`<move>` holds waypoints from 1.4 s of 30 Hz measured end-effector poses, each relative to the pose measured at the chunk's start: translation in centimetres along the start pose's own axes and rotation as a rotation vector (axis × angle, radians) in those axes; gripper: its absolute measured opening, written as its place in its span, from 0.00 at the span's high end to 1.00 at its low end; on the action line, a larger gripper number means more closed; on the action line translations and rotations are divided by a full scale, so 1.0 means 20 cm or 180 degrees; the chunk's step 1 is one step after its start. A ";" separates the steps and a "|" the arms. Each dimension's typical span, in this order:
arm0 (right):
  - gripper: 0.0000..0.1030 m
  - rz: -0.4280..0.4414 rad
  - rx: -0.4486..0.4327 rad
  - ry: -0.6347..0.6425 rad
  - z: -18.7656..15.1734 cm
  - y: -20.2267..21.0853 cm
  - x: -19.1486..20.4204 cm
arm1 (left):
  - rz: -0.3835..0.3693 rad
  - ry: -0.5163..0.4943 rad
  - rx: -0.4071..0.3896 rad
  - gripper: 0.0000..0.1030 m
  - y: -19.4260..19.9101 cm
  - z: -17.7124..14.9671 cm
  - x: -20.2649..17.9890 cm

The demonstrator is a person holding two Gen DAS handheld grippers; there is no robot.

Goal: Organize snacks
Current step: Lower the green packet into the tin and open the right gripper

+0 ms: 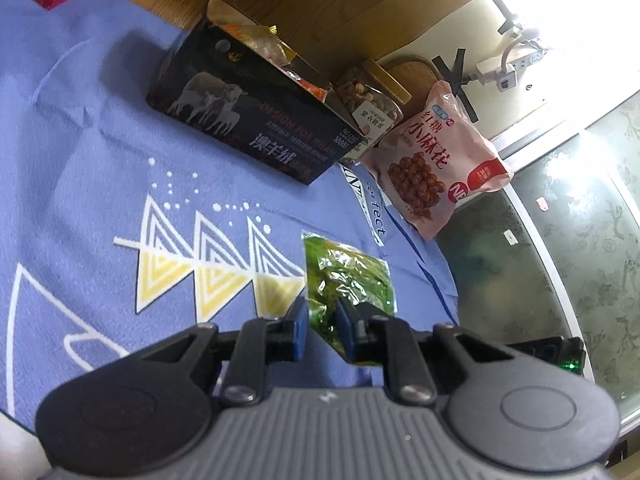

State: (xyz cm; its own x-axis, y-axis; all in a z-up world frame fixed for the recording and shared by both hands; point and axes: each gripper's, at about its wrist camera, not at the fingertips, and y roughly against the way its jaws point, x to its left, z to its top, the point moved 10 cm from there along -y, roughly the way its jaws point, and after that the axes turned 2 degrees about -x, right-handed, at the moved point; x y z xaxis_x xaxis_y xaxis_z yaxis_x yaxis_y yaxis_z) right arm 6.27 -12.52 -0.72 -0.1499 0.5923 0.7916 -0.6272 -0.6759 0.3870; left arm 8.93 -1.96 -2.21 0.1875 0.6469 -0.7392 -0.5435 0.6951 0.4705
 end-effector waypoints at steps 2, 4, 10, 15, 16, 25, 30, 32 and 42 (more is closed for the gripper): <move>0.77 0.0012 -0.0009 0.0001 0.01 0.00 0.01 | 0.0018 -0.0062 -0.0003 0.85 0.00 0.02 -0.02; 0.78 0.0030 -0.0029 0.0018 0.04 0.00 0.02 | 0.0024 -0.0135 -0.0018 0.85 0.01 0.06 -0.05; 0.78 0.0109 -0.0147 0.0151 0.19 -0.02 0.10 | 0.0053 -0.0377 -0.0124 0.84 0.00 0.27 -0.16; 0.78 0.0131 -0.0244 0.0351 0.40 -0.10 0.18 | 0.0132 -0.0526 -0.0228 0.84 -0.07 0.52 -0.20; 0.78 0.0132 -0.0257 0.0394 0.45 -0.13 0.19 | 0.0161 -0.0551 -0.0246 0.84 -0.09 0.58 -0.20; 0.78 -0.0089 -0.0256 0.0754 0.74 -0.41 0.17 | 0.0545 -0.0653 -0.0242 0.84 -0.32 0.89 -0.06; 0.76 -0.0292 -0.0220 0.1137 0.73 -0.53 0.13 | 0.0753 -0.0698 -0.0203 0.85 -0.42 0.92 0.02; 0.72 -0.0448 -0.0269 0.1283 0.74 -0.56 0.12 | 0.0854 -0.0764 -0.0240 0.85 -0.42 0.92 0.03; 0.54 -0.0821 -0.0865 0.1258 0.76 -0.29 0.05 | 0.1670 -0.1531 -0.0565 0.84 -0.30 0.80 -0.12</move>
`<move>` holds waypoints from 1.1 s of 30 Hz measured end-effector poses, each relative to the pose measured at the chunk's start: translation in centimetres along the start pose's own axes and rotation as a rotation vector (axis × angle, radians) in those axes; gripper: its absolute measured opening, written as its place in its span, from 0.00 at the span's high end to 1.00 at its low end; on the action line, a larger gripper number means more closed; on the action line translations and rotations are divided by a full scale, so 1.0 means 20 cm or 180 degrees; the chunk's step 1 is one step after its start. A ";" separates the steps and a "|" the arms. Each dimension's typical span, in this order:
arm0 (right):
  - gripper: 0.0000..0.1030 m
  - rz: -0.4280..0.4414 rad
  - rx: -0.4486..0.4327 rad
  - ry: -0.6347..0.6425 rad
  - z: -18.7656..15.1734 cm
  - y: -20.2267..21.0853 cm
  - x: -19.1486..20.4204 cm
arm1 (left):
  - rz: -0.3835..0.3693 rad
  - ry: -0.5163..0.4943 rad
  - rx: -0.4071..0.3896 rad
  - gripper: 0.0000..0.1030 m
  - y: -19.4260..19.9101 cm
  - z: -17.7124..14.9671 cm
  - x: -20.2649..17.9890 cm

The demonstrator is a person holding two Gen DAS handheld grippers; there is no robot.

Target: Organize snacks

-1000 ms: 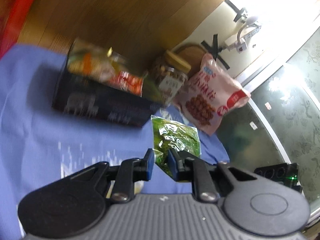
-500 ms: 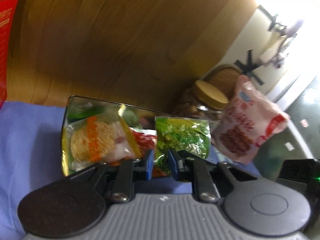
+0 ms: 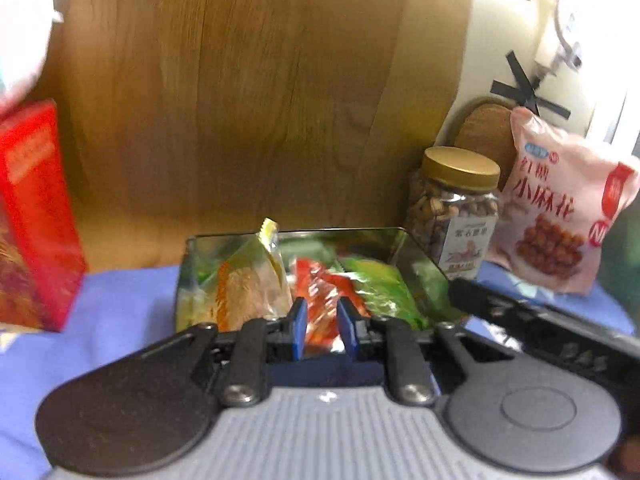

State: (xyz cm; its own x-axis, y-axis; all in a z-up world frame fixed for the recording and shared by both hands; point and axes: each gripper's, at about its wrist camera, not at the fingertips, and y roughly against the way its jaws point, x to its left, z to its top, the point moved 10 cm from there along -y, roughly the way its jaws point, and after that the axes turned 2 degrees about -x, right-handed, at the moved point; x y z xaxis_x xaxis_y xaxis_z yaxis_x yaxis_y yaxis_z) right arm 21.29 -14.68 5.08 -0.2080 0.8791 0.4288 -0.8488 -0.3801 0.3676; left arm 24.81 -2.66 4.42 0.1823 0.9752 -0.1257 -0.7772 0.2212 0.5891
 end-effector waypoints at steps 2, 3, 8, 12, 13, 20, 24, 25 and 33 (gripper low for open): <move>0.54 -0.0004 -0.0059 -0.0022 -0.01 0.08 0.01 | 0.0080 -0.0107 -0.0042 0.81 0.06 -0.03 -0.02; 0.54 0.0006 -0.0088 -0.0032 -0.02 0.13 0.01 | 0.0106 -0.0153 -0.0059 0.81 0.09 -0.05 -0.03; 0.54 0.0067 -0.0149 -0.0044 -0.13 0.35 0.07 | 0.0284 -0.0377 -0.0093 0.81 0.22 -0.19 -0.08; 0.54 0.0101 -0.0109 -0.0044 -0.23 0.46 0.13 | 0.0346 -0.0381 -0.0065 0.79 0.30 -0.29 -0.09; 0.54 0.0114 -0.0100 -0.0059 -0.24 0.48 0.14 | 0.0372 -0.0386 -0.0061 0.78 0.32 -0.31 -0.09; 0.54 0.0203 -0.0051 -0.0173 -0.33 0.62 0.17 | 0.0495 -0.0394 -0.0033 0.69 0.42 -0.45 -0.09; 0.54 0.0215 -0.0066 -0.0176 -0.35 0.68 0.19 | 0.0552 -0.0348 -0.0021 0.66 0.46 -0.51 -0.07; 0.54 0.0215 -0.0071 -0.0176 -0.35 0.69 0.19 | 0.0571 -0.0343 -0.0017 0.65 0.47 -0.52 -0.06; 0.54 0.0202 -0.0085 -0.0170 -0.38 0.74 0.19 | 0.0702 -0.0392 0.0006 0.58 0.49 -0.60 -0.03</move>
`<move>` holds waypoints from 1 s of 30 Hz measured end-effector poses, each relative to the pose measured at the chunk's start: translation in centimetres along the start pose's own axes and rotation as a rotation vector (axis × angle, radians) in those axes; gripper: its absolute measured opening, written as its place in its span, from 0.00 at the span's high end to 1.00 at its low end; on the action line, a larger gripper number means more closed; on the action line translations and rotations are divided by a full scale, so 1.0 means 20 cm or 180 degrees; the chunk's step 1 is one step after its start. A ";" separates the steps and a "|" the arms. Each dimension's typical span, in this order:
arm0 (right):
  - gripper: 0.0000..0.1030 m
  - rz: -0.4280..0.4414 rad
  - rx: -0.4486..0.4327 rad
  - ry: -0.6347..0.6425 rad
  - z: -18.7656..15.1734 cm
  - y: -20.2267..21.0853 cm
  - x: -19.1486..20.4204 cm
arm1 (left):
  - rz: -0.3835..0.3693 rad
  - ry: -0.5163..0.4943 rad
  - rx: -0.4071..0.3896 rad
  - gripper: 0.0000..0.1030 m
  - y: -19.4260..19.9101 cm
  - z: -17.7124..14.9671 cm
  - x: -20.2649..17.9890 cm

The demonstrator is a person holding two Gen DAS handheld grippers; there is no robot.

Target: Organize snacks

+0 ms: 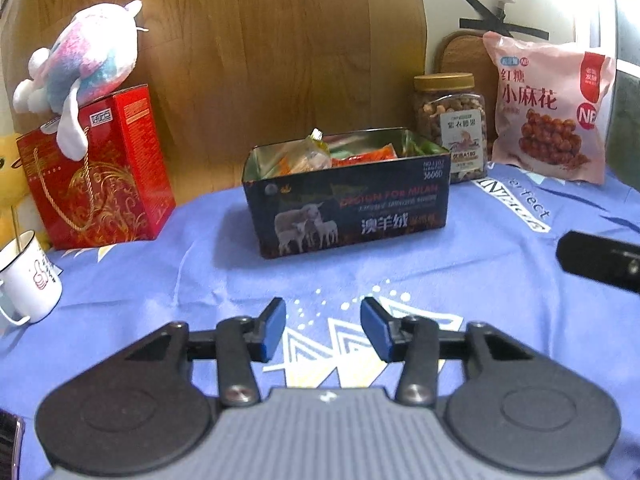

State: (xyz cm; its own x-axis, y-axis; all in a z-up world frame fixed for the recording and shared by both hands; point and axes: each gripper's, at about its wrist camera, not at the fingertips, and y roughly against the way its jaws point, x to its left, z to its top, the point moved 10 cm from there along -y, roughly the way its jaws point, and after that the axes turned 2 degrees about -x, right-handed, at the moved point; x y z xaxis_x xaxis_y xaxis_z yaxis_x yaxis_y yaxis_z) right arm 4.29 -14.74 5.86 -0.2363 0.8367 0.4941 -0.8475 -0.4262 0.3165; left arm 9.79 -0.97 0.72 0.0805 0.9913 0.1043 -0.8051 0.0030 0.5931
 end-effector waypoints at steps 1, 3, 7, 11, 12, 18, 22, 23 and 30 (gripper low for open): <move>0.54 -0.0002 -0.0002 -0.0003 0.00 0.01 0.00 | 0.0005 -0.0002 0.0007 0.57 0.00 -0.01 0.00; 0.54 0.0002 0.0002 -0.0017 -0.01 0.01 0.00 | 0.0007 -0.0006 0.0020 0.55 0.00 -0.02 0.00; 0.54 0.0012 0.0018 -0.0028 -0.02 0.02 0.01 | 0.0021 -0.0004 0.0063 0.49 -0.01 -0.05 0.01; 0.54 0.0022 0.0051 -0.0023 -0.05 0.02 0.02 | 0.0028 0.0043 0.0118 0.44 0.00 -0.09 0.03; 0.54 0.0022 0.0060 -0.0022 -0.05 0.02 0.02 | 0.0035 0.0052 0.0131 0.43 0.00 -0.10 0.03; 0.54 0.0034 0.0125 -0.0058 -0.09 0.02 0.02 | 0.0149 0.0058 0.0126 0.00 0.02 -0.16 0.05; 0.54 0.0045 0.0168 -0.0074 -0.12 0.02 0.03 | 0.0225 -0.0059 0.0105 0.00 0.05 -0.17 0.04; 0.54 0.0050 0.0180 -0.0078 -0.12 0.02 0.04 | 0.0234 -0.0059 0.0113 0.00 0.05 -0.17 0.04; 0.54 0.0089 0.0180 -0.0097 -0.14 0.04 0.06 | 0.0331 -0.0045 0.0135 0.00 0.09 -0.18 0.06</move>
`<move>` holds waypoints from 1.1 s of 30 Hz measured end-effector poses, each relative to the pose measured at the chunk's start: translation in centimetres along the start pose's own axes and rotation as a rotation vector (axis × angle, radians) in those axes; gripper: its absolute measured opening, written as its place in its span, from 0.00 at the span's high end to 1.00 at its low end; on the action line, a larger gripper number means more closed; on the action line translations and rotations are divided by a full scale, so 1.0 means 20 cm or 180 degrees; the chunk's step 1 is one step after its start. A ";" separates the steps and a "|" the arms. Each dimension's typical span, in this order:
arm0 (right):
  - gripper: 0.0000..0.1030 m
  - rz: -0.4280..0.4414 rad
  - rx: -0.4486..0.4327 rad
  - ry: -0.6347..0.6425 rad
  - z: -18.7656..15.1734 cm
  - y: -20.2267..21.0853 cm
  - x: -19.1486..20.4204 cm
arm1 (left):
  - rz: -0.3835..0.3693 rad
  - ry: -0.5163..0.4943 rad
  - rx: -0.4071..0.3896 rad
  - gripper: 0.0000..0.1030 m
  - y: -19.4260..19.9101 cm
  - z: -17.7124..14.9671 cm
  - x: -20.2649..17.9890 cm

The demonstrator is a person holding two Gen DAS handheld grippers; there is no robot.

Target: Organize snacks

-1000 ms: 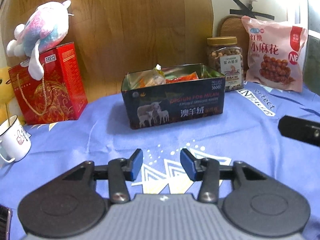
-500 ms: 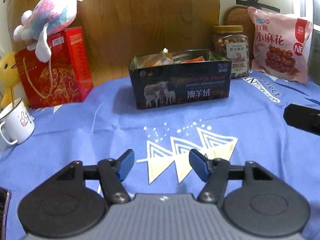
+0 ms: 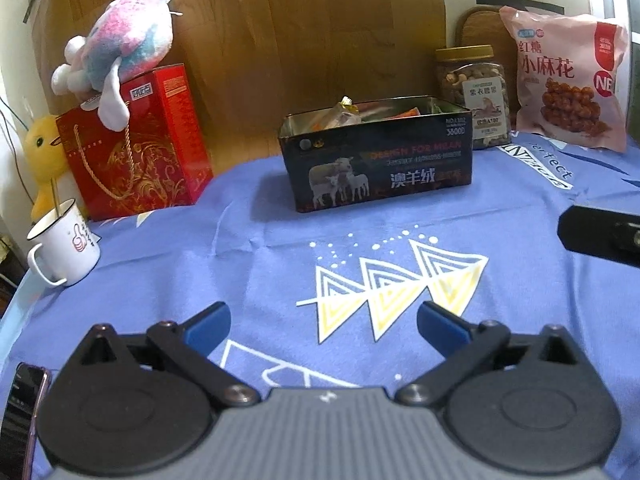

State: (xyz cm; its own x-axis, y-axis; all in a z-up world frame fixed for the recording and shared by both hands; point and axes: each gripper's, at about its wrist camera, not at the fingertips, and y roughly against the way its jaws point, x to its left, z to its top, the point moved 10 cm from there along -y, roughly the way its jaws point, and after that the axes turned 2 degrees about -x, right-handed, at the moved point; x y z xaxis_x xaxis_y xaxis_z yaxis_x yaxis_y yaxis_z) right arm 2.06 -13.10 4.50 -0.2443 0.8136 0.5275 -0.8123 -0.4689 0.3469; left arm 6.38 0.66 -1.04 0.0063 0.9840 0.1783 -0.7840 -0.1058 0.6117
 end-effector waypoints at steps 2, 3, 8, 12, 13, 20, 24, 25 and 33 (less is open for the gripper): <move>0.54 0.0007 -0.0001 -0.0009 0.00 0.00 0.00 | 0.0017 0.0022 0.0031 0.00 0.00 -0.01 0.01; 0.54 0.0008 0.0002 -0.0019 -0.01 0.00 0.00 | 0.0035 0.0035 0.0023 0.00 0.00 0.00 0.01; 0.53 0.0001 0.0011 -0.0045 -0.02 0.01 0.01 | 0.0094 0.0090 0.0000 0.00 0.01 0.00 0.04; 0.42 -0.0045 0.0002 -0.0058 -0.02 0.01 0.00 | 0.0104 0.0111 -0.0054 0.00 0.03 0.01 0.05; 0.42 -0.0066 -0.0002 -0.0054 -0.02 0.01 0.00 | 0.0116 0.0105 -0.0067 0.00 0.04 0.01 0.05; 0.42 -0.0090 0.0014 -0.0044 -0.02 0.01 0.00 | 0.0100 0.0094 -0.0090 0.00 0.04 0.03 0.06; 0.42 -0.0097 0.0018 -0.0053 -0.02 0.01 0.00 | 0.0144 0.0095 -0.0098 0.00 0.05 0.03 0.06; 0.42 -0.0099 0.0016 -0.0055 -0.02 0.01 0.00 | 0.0171 0.0090 -0.0105 0.00 0.05 0.03 0.06; 0.41 -0.0098 0.0016 -0.0055 -0.02 0.01 0.00 | 0.0284 0.0006 -0.0153 0.00 0.07 0.03 0.07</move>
State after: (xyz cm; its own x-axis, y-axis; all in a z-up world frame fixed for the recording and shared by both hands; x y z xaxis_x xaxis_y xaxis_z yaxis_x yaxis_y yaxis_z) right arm 1.69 -13.12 4.20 -0.2101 0.8217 0.5298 -0.8165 -0.4455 0.3671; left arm 5.73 1.74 0.54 -0.0660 0.9712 0.2291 -0.8103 -0.1862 0.5556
